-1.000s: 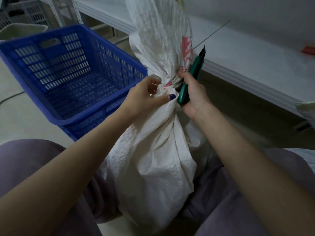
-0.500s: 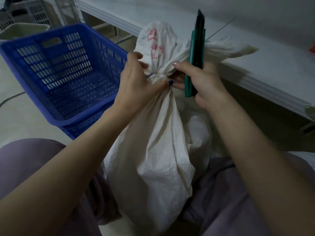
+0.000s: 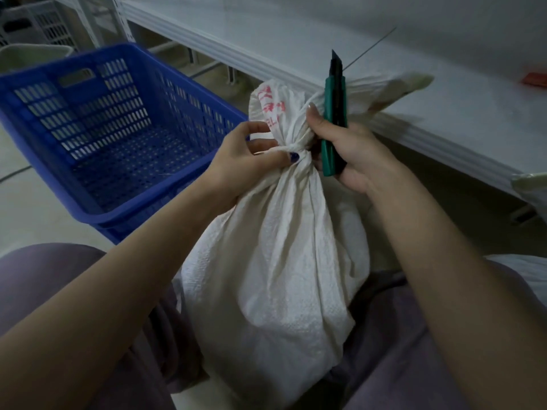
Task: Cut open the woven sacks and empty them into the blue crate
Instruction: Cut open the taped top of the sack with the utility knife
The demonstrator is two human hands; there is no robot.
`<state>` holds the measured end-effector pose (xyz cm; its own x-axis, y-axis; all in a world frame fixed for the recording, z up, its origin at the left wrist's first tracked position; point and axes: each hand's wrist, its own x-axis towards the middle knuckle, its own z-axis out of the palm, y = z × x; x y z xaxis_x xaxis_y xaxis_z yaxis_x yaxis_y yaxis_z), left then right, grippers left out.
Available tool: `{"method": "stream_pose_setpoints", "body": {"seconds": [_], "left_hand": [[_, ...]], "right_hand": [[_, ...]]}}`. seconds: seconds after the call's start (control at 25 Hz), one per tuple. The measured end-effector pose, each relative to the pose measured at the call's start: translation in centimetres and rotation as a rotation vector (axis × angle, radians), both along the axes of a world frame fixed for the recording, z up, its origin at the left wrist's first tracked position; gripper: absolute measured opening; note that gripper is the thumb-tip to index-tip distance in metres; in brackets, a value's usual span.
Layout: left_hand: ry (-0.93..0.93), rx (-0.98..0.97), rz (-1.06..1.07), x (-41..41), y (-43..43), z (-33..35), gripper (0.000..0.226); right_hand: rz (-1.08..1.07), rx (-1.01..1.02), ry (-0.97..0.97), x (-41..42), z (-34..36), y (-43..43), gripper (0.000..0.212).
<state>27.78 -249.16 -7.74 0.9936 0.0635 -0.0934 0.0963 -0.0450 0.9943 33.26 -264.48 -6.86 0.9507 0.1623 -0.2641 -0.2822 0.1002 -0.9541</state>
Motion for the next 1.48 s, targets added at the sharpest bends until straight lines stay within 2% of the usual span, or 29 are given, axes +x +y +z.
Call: {"method": "stream_pose_setpoints", "body": {"seconds": [0.16, 0.24, 0.36, 0.44, 0.48, 0.6, 0.72, 0.88, 1.0, 1.16, 1.24, 1.32, 1.4, 1.48], "left_hand": [[-0.09, 0.079, -0.08, -0.3, -0.1, -0.9, 0.059], [-0.248, 0.342, -0.035, -0.2, 0.2, -1.6, 0.067], [-0.667, 0.794, -0.032, 0.4, 0.9, -1.8, 0.088], [-0.82, 0.972, -0.148, 0.9, 1.4, -1.8, 0.091], [-0.833, 1.003, -0.216, 1.1, 1.6, -2.0, 0.09], [-0.737, 0.891, -0.349, 0.8, 1.4, -2.5, 0.088], [-0.711, 0.837, -0.341, 0.4, 1.2, -2.6, 0.089], [-0.71, 0.874, -0.381, 0.1, 1.0, -2.6, 0.098], [-0.703, 0.917, -0.303, 0.1, 1.0, -3.3, 0.097], [-0.739, 0.924, -0.212, 0.8, 0.3, -3.3, 0.081], [-0.702, 0.874, -0.182, 1.0, -0.6, -3.3, 0.075], [-0.624, 0.836, -0.125, 1.1, -0.8, -3.2, 0.074], [-0.593, 0.825, -0.079, 1.4, -0.2, -3.3, 0.076], [-0.624, 0.831, -0.08, 1.7, 0.1, -3.3, 0.073]], "right_hand": [[-0.096, 0.004, -0.063, 0.1, -0.6, 0.8, 0.063], [-0.125, -0.055, -0.082, -0.1, -0.8, 0.8, 0.055], [-0.13, -0.104, -0.106, -0.2, -0.6, 0.5, 0.055], [-0.107, -0.106, -0.09, -0.5, -0.5, 0.6, 0.054], [-0.099, -0.102, -0.055, -0.8, -0.6, 0.8, 0.05], [-0.048, 0.032, 0.151, -1.8, -0.5, 1.1, 0.04], [0.06, 0.179, 0.278, -2.6, -0.3, 0.9, 0.028], [0.15, 0.227, 0.271, -3.3, 0.1, 0.1, 0.016], [0.174, 0.22, 0.222, -3.2, 0.4, -0.4, 0.012], [0.188, 0.052, 0.018, -2.5, 0.5, -1.3, 0.004], [0.101, -0.098, -0.131, -1.9, 0.0, -2.5, 0.014], [-0.066, -0.262, -0.261, -1.2, -0.3, -4.2, 0.014], [-0.219, -0.361, -0.32, -0.6, -0.2, -6.2, 0.019], [-0.209, -0.448, -0.37, -1.0, -0.5, -7.1, 0.019]]}}
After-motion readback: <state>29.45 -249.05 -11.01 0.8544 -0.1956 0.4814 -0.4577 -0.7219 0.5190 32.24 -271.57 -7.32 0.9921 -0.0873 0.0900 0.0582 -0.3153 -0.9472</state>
